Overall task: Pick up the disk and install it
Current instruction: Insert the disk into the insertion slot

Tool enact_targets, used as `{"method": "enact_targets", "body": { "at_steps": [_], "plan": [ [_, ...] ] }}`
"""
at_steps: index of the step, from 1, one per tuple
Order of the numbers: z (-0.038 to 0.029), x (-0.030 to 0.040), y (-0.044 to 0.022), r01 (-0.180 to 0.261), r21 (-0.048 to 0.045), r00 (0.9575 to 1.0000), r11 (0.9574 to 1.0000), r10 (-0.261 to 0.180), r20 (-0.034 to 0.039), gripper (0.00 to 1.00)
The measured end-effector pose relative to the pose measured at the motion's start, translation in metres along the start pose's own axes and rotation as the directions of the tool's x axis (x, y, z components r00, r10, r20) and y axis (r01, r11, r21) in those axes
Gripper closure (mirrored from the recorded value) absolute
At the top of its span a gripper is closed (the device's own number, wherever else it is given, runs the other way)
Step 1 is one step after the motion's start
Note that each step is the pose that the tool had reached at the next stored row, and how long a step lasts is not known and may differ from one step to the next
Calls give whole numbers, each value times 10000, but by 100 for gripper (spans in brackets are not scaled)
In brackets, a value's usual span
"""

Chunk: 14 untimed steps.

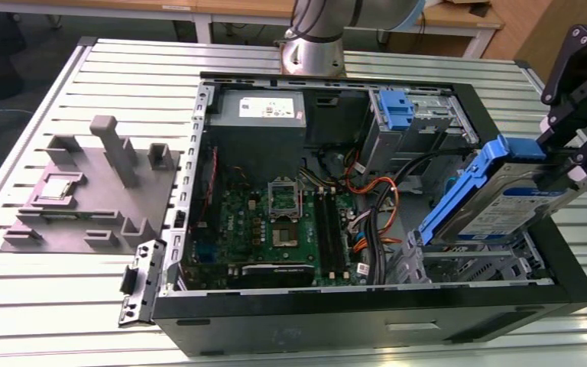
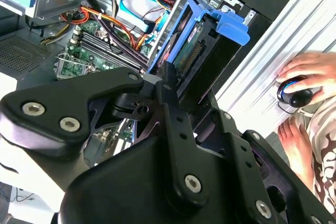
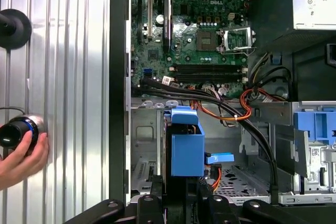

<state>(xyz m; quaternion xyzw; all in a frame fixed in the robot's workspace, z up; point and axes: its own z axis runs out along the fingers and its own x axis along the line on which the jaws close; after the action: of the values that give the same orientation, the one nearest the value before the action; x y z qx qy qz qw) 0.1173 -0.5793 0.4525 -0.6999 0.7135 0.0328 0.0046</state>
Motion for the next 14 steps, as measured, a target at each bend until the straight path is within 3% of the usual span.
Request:
{"method": "enact_targets", "body": {
  "at_steps": [14],
  "plan": [
    [29, 2, 1, -62, 4, 10000, 10000, 62, 2, 65]
  ]
}}
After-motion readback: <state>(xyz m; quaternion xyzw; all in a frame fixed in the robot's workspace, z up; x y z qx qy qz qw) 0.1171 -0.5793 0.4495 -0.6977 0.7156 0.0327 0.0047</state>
